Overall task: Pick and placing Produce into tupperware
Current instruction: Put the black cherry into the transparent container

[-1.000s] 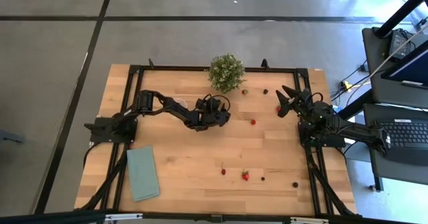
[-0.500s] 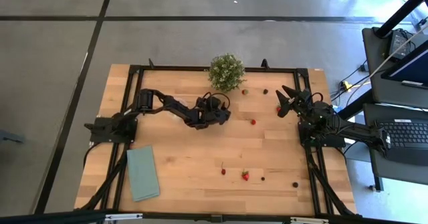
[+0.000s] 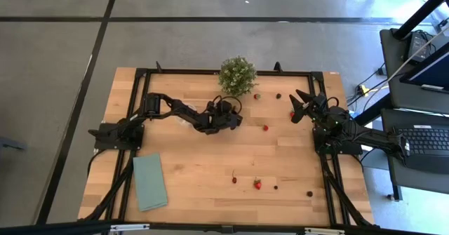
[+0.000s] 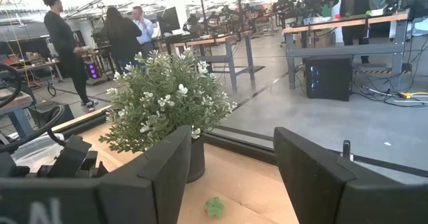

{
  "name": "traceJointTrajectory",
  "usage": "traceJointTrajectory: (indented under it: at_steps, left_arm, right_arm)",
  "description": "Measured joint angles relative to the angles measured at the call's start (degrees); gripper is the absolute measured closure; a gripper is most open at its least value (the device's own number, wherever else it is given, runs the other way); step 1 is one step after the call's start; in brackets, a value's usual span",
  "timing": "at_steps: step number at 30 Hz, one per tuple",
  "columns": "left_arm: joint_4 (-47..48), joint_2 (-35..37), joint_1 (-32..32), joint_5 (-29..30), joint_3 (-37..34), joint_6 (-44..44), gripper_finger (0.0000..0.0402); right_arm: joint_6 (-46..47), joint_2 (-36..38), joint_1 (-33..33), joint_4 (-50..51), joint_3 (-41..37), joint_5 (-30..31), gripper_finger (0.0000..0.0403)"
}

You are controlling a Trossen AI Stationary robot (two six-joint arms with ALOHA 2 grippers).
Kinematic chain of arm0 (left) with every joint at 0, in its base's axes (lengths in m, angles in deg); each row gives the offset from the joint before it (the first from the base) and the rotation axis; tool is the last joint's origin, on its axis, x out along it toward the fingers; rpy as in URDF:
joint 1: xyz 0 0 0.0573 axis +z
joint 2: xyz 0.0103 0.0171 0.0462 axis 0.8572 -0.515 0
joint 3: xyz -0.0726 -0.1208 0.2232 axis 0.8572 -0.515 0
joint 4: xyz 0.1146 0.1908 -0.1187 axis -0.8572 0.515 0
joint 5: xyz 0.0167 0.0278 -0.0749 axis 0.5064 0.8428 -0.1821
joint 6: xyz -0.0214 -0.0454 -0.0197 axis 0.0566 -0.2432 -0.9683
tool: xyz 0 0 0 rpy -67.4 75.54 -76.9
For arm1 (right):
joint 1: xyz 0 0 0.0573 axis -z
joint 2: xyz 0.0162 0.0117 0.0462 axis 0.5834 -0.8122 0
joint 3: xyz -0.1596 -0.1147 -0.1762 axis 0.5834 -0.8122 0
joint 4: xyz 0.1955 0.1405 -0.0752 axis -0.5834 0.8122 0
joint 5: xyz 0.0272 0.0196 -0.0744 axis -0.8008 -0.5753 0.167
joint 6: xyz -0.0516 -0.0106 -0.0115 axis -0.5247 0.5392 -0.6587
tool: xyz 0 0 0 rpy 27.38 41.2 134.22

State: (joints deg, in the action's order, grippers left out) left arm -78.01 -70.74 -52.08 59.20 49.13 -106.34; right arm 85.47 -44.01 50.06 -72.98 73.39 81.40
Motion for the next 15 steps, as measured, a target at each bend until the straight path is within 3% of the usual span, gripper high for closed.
traceJointTrajectory:
  at_steps: [7, 15]
  left_arm:
    - [0.0, 0.0, 0.1, -0.2, 0.0, 0.2, 0.0299]
    - [0.0, 0.0, 0.0, -0.4, -0.1, 0.1, 0.0300]
  right_arm:
    - [0.0, 0.0, 0.0, 0.0, 0.0, 0.0, 0.0186]
    - [0.0, 0.0, 0.0, 0.0, 0.0, 0.0, 0.0186]
